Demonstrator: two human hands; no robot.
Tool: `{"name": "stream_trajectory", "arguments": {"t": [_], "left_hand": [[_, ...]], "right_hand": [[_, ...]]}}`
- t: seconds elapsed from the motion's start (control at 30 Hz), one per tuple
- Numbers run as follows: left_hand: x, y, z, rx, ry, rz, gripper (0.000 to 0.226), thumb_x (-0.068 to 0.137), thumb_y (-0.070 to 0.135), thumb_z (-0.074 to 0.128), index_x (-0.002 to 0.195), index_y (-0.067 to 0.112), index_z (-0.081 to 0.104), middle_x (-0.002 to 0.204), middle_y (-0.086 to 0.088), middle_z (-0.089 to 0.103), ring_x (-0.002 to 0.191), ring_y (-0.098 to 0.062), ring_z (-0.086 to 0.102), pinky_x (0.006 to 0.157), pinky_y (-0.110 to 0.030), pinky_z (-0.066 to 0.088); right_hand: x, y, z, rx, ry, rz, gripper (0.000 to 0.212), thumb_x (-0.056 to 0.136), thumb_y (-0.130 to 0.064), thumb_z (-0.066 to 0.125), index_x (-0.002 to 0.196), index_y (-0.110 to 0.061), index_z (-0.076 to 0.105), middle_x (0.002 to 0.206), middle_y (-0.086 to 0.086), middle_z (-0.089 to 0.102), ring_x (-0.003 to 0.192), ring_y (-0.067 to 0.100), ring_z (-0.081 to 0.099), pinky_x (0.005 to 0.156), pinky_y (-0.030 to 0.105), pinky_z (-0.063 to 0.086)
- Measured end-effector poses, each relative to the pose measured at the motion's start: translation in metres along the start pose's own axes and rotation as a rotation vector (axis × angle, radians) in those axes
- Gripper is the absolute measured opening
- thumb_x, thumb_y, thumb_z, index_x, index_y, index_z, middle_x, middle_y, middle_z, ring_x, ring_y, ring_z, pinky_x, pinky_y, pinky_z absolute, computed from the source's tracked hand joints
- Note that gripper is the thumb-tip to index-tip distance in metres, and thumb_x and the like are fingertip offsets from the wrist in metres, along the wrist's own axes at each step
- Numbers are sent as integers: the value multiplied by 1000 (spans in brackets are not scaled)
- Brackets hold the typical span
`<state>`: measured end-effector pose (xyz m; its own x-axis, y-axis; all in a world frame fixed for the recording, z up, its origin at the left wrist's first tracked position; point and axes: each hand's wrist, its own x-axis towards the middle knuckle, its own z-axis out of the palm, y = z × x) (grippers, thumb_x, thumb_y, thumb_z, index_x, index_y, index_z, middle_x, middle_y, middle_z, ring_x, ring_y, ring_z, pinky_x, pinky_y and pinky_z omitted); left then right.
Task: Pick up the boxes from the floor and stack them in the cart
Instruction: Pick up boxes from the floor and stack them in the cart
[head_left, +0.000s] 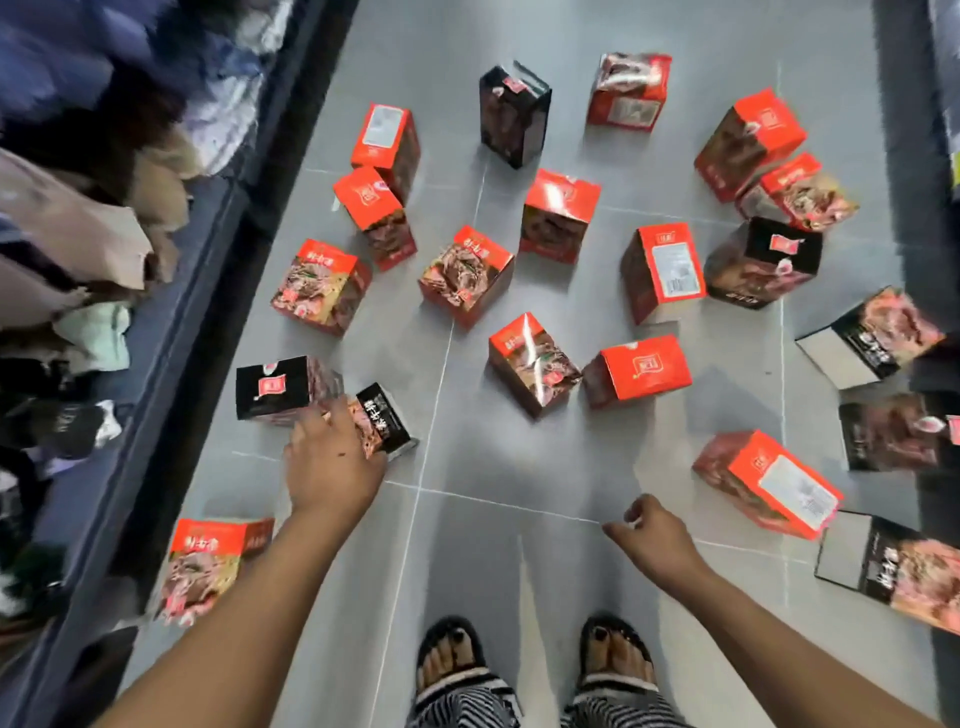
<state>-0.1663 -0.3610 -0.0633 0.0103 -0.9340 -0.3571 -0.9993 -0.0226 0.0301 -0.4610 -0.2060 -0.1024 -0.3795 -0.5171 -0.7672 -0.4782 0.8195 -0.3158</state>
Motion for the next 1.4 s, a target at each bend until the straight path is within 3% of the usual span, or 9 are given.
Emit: {"name": "stream_trajectory", "arguments": {"t": [0.2, 0.47, 0.53, 0.63, 0.8, 0.93, 1.07, 1.2, 1.4], "left_hand": [[74, 58, 85, -120, 23, 131, 101, 75, 63, 66, 148, 7, 24, 149, -22, 31, 137, -38, 29, 111, -44, 26], [123, 173, 132, -795, -182, -322, 127, 57, 75, 71, 148, 6, 16, 147, -21, 34, 133, -40, 37, 109, -48, 33], [127, 190, 134, -663, -39, -139, 126, 61, 71, 71, 152, 11, 8, 152, -19, 24, 137, -39, 29, 111, -48, 27], [135, 199, 129, -385, 201, 488, 93, 75, 57, 58, 150, 18, 21, 159, -9, 16, 144, -32, 15, 116, -46, 15], [144, 191, 131, 1, -101, 1029, 101, 62, 85, 31, 148, 33, 28, 159, 4, 20, 148, -21, 7, 120, -45, 7], [159, 180, 127, 313, -83, 1146, 122, 52, 94, 48, 152, 37, 8, 162, 5, 6, 149, -23, -2, 120, -49, 3], [164, 188, 127, 599, 45, 1170, 123, 64, 64, 73, 153, 32, -6, 160, -3, 7, 147, -30, 5, 118, -49, 9], [164, 191, 140, 600, 220, 1183, 95, 77, 32, 69, 153, 25, 12, 146, -9, 34, 134, -35, 30, 108, -50, 28], [170, 193, 136, 495, 222, 888, 98, 70, 53, 71, 146, 19, 22, 133, -11, 41, 118, -37, 42, 96, -45, 38]], "right_hand": [[105, 30, 44, 55, 77, 8, 24, 84, -24, 66, 93, -7, 51, 91, 14, 63, 87, 32, 60, 67, 29, 38], [192, 40, 43, 165, 422, -105, 18, 80, -11, 65, 87, -4, 50, 84, 16, 60, 87, 38, 60, 66, 33, 37], [203, 44, 41, 176, 451, -129, 18, 81, -10, 65, 89, -3, 50, 84, 13, 59, 88, 38, 59, 67, 33, 36], [215, 50, 37, 161, 450, -155, 21, 82, -13, 64, 93, -1, 51, 89, 14, 59, 85, 34, 55, 66, 32, 34], [221, 59, 27, 201, 449, -154, 21, 82, -15, 64, 93, -2, 52, 90, 14, 60, 80, 28, 50, 66, 32, 34], [220, 64, 21, 231, 451, -145, 19, 82, -14, 63, 94, -3, 53, 90, 12, 59, 82, 27, 51, 68, 31, 35], [227, 66, 16, 224, 443, -120, 24, 82, -14, 64, 99, -2, 52, 93, 11, 59, 82, 27, 49, 67, 31, 35], [238, 63, 9, 243, 438, -94, 34, 80, -13, 67, 107, -3, 49, 97, 9, 55, 88, 27, 51, 69, 29, 34], [257, 63, -21, 382, 432, -201, 65, 75, -12, 75, 128, -13, 37, 100, 2, 50, 88, 22, 48, 75, 29, 38]]}}
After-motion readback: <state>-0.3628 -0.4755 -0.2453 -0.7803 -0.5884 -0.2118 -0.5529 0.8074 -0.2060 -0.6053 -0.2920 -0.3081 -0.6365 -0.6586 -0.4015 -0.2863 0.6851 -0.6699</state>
